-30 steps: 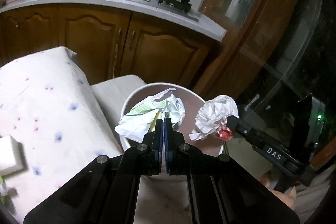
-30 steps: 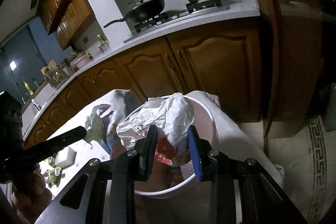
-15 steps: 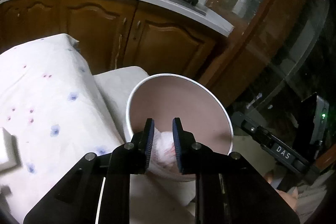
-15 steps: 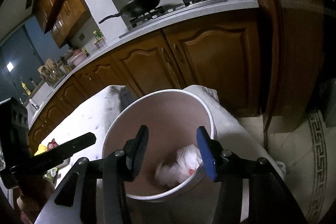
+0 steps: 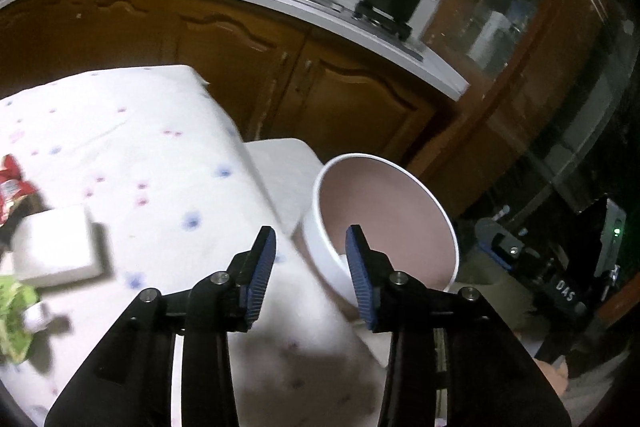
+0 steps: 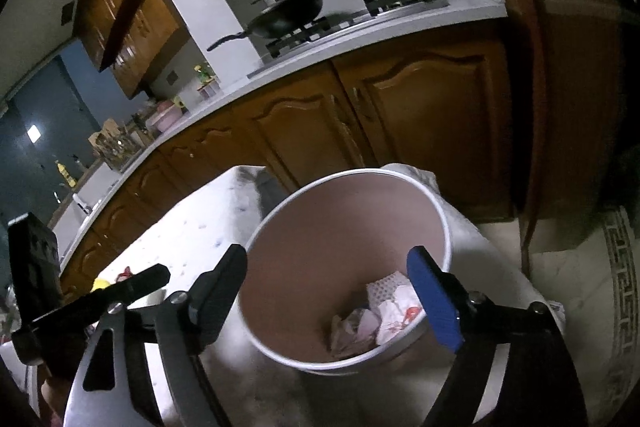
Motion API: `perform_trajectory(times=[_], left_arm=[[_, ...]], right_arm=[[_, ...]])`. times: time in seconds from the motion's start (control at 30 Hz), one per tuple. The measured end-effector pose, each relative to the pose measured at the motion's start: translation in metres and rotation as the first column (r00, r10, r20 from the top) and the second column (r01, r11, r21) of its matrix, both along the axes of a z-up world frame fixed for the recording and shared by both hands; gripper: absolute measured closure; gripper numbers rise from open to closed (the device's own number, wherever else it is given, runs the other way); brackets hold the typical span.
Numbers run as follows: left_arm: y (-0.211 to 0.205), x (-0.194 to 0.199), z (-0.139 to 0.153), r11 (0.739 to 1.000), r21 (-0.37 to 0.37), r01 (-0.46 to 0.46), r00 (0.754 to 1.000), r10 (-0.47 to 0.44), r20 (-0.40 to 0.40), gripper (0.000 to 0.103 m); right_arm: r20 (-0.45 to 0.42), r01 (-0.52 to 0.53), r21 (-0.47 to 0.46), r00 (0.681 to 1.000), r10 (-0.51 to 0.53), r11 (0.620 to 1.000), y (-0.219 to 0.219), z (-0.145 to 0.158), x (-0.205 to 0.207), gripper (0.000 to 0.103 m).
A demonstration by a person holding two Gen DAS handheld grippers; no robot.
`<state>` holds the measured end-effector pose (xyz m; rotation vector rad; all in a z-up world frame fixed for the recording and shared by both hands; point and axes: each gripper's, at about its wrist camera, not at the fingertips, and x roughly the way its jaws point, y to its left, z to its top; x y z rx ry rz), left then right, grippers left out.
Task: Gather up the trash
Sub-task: 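Move both open tools back over the table toward the white sponge block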
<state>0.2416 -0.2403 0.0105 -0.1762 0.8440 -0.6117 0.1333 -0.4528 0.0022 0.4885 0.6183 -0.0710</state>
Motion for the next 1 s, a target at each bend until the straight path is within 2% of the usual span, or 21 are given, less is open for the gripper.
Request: perform_trajectory(times=[0.17,0.33,0.57,0.7,1.0], left_arm=[[0.033,-0.009,0.007,0.999,-0.018,-0.041,0.999,0.041,0.010,0.064],[0.064,-0.020,0.012,0.996,-0.011,-0.091,0.995,0.091,0.036,0.058],[0.113,-0.028,0.013,0.986,-0.016,-0.164,0.986,0.165,0.034,0.057],[0.140,-0.033,0.012,0.978,-0.022,-0.210,0.977,0.210,0.026,0.054],[0.196,-0.040,0.012,0.953,-0.025,-0.302,0.953,0.303,0.029,0.053]], right_arm=[[0.019,-0.037,0.011,0.999,0.036,0.999,0.020,0.007,-0.001,0.017],[0.030,-0.085,0.013,0.996,0.085,0.996,0.043,0.013,0.003,0.016],[0.027,-0.150,0.023,0.988,0.150,0.988,0.076,0.012,0.010,0.014],[0.023,-0.185,0.027,0.982,0.185,0.982,0.093,0.010,0.014,0.014],[0.009,-0.249,0.032,0.968,0.249,0.968,0.129,0.005,0.015,0.014]])
